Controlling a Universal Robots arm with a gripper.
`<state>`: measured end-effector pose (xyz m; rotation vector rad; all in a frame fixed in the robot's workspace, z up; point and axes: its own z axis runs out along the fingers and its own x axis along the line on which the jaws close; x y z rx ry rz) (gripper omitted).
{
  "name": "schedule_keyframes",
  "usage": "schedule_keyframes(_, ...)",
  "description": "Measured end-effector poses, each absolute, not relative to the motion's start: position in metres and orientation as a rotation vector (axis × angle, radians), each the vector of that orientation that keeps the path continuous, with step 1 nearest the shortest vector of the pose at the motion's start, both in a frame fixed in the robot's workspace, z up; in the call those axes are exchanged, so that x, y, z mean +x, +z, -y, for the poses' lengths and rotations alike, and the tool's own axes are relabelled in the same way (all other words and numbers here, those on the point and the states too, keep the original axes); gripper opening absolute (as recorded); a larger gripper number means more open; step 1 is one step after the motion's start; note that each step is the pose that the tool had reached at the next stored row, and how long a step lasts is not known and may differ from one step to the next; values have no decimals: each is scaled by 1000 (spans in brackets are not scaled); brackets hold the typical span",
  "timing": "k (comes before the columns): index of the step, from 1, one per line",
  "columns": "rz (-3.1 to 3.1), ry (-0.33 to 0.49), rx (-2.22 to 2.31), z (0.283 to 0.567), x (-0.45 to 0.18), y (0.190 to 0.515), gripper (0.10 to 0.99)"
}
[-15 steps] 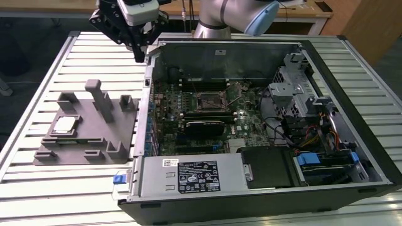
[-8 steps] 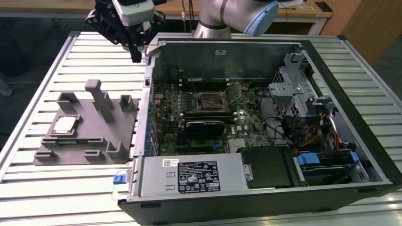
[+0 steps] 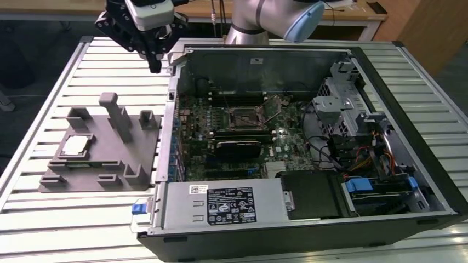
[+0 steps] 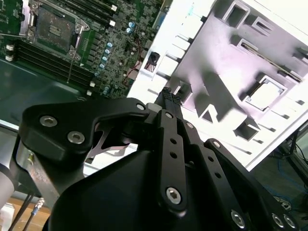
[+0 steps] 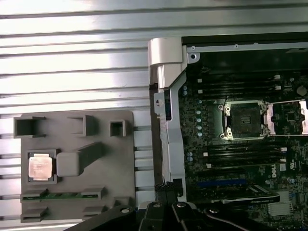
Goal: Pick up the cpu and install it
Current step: 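Reach for the cpu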
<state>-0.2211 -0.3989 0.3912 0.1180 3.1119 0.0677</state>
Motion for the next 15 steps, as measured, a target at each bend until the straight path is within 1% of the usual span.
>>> schedule_keyframes(15, -3112, 68, 118, 399, -235, 389, 106)
